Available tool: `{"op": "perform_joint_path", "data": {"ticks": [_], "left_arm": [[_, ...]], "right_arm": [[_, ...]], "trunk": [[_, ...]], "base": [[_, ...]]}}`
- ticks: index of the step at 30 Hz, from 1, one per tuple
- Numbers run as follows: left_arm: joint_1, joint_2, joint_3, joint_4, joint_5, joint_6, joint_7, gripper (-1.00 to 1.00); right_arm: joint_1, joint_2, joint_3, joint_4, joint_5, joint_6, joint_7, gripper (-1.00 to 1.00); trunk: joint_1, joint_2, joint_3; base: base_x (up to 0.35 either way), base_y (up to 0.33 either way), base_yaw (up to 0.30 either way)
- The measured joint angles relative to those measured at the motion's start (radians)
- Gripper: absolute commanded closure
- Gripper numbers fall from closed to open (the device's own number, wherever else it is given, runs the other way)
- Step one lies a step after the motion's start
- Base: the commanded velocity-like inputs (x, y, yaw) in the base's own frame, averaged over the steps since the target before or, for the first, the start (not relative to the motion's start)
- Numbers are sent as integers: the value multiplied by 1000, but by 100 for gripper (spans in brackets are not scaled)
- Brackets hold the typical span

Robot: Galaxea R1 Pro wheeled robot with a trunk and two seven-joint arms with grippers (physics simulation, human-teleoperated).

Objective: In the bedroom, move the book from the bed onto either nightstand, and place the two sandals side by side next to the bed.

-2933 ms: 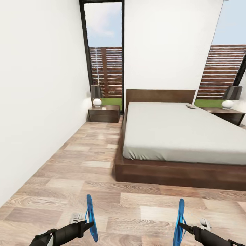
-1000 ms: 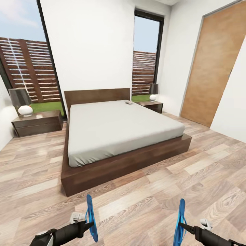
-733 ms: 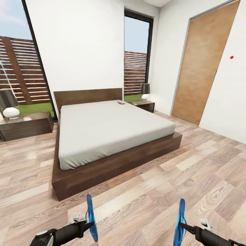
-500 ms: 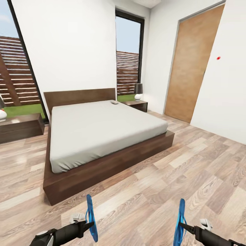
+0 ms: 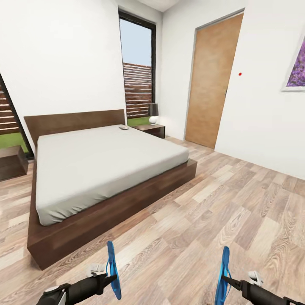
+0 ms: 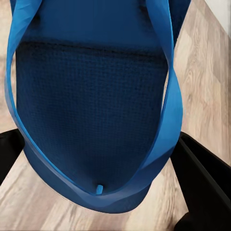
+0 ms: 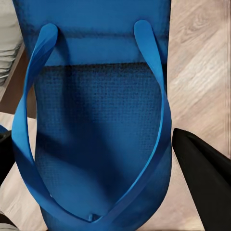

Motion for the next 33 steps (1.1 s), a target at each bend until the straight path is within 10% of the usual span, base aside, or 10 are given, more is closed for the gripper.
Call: {"op": "perform_joint_path", "data": {"ticks": [33], "left_arm": [[0, 0, 0, 0, 0, 0, 0, 100]], "right_arm": [[0, 0, -1, 0, 0, 0, -1, 100]], "trunk": [[0, 0, 0]], "base": [[0, 0, -283]]}}
